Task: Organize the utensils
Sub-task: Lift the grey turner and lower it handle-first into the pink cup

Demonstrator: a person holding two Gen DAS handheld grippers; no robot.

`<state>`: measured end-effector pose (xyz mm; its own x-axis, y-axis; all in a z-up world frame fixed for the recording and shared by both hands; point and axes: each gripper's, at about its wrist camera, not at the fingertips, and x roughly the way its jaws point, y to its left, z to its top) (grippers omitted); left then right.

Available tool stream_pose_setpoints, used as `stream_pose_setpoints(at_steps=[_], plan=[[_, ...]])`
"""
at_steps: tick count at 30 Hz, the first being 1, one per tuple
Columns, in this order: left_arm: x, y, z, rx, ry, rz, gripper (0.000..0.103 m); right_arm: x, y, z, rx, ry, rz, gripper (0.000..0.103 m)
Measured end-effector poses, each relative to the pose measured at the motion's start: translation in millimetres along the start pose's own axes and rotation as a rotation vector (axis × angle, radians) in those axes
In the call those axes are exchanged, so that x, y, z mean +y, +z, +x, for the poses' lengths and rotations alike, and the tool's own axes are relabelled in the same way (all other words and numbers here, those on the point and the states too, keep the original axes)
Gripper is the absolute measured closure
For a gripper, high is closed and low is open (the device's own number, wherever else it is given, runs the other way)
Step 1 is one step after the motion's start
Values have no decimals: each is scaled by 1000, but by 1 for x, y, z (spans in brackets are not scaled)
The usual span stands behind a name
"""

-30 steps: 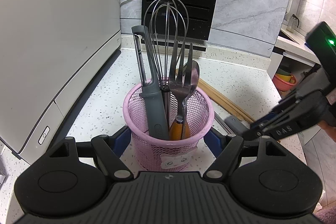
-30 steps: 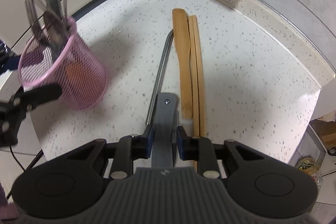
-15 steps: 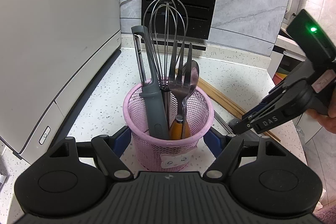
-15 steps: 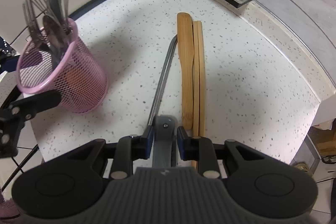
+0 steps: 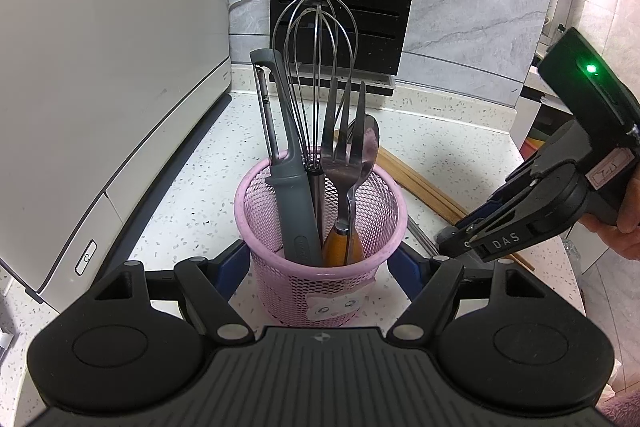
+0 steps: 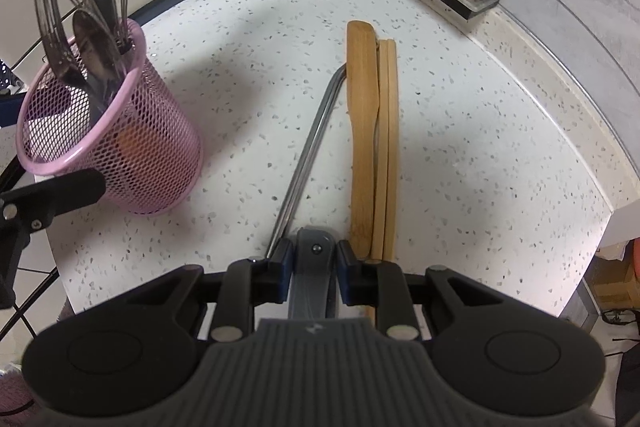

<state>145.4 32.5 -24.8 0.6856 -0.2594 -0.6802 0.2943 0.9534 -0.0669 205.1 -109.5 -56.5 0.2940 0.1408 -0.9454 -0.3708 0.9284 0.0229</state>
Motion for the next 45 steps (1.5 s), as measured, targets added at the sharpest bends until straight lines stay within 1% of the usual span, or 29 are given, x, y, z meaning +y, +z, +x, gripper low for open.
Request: stream_pose_setpoints(at_steps=[3, 9, 18, 23, 31, 34, 38, 42, 45], plan=[[0, 0, 0, 0, -1, 1, 16, -1, -6, -8, -36, 8, 0, 82], [0, 0, 0, -5, -3, -3, 16, 1, -21, -38, -139, 20, 0, 83], [3, -2, -1, -10, -13, -12, 16, 13, -34, -82, -321, -9, -17, 84], [3, -2, -1, -11, -13, -10, 16, 15, -32, -109, -412, 4, -3, 84], [5, -1, -1, -8, -20, -6, 16, 31, -13, -158, -587, 67, -47, 84], [5, -1, -1, -6, -22, -5, 17, 40, -5, -163, -616, 96, -66, 83], [5, -1, -1, -6, -22, -6, 17, 51, 1, -159, -622, 147, -84, 83], [5, -1, -2, -6, -24, -6, 17, 58, 7, -148, -608, 179, -87, 83], [5, -2, -1, -7, -26, -8, 17, 60, 10, -136, -593, 177, -88, 83]])
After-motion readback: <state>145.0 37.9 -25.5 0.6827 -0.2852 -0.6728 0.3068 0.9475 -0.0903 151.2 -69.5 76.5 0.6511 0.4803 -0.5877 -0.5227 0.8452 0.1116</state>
